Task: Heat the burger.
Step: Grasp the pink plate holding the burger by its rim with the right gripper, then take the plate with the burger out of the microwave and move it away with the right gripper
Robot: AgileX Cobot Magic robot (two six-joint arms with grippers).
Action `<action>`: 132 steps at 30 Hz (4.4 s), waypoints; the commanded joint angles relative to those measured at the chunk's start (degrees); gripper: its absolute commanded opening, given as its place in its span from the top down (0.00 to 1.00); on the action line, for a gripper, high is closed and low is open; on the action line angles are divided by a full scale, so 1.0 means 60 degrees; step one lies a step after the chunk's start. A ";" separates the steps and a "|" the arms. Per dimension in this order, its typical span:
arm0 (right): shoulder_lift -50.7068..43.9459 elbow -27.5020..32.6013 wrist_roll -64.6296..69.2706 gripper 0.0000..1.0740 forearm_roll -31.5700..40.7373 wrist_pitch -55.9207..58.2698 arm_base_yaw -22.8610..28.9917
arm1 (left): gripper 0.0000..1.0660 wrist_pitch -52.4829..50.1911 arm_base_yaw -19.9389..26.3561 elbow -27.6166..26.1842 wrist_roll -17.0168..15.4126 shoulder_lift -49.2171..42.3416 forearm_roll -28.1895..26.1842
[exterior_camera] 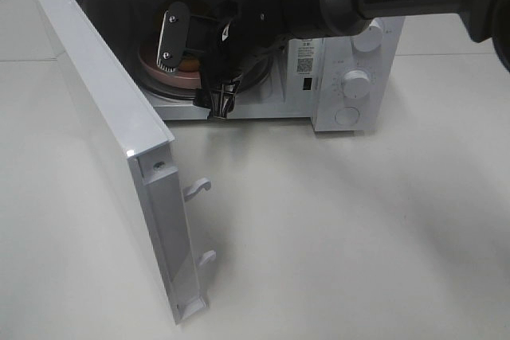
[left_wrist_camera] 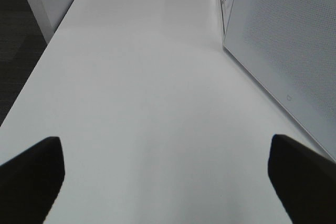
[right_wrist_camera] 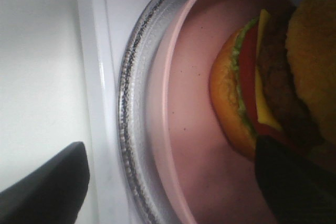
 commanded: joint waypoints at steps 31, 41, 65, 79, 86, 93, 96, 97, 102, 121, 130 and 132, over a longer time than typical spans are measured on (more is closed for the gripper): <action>0.1394 -0.1327 0.0162 0.27 0.0955 0.0487 -0.0220 | 0.08 -0.0153 0.0029 0.0029 -0.0038 -0.0115 0.0000; 0.1327 -0.1327 0.0162 0.29 0.1251 0.1127 0.0076 | 0.08 -0.0153 0.0029 0.0029 -0.0038 -0.0115 0.0000; 0.1041 -0.1308 0.0162 0.82 0.1175 0.1557 0.0076 | 0.08 -0.0153 0.0029 0.0029 -0.0038 -0.0115 0.0000; 0.0697 -0.1308 -0.0124 1.00 0.0879 0.2769 0.0076 | 0.08 -0.0153 0.0029 0.0029 -0.0038 -0.0115 0.0000; 0.0497 -0.1308 -0.0430 1.00 0.0898 0.3505 0.0153 | 0.08 -0.0153 0.0029 0.0029 -0.0038 -0.0115 0.0000; 0.0038 -0.1308 -0.0964 1.00 0.0964 0.4421 0.0191 | 0.08 -0.0153 0.0029 0.0029 -0.0038 -0.0115 0.0000; -0.0134 -0.1308 -0.1022 1.00 0.0888 0.4908 0.0191 | 0.08 -0.0153 0.0029 0.0029 -0.0038 -0.0115 0.0000; -0.0153 -0.1308 -0.1022 1.00 0.0888 0.4975 0.0191 | 0.08 -0.0153 0.0029 0.0029 -0.0038 -0.0115 0.0000; -0.0162 -0.1308 -0.1022 1.00 0.0888 0.5166 0.0210 | 0.08 -0.0153 0.0029 0.0029 -0.0038 -0.0115 0.0000; -0.2263 0.1767 -0.1757 1.00 0.0926 0.3400 0.0296 | 0.08 -0.0153 0.0029 0.0029 -0.0038 -0.0115 0.0000; -0.3323 0.3447 -0.2034 1.00 0.0936 0.2311 0.0296 | 0.08 -0.0153 0.0029 0.0029 -0.0038 -0.0115 0.0000; -0.3657 0.3963 -0.2244 1.00 0.0936 0.2082 0.0296 | 0.08 -0.0153 0.0029 0.0029 -0.0038 -0.0115 0.0000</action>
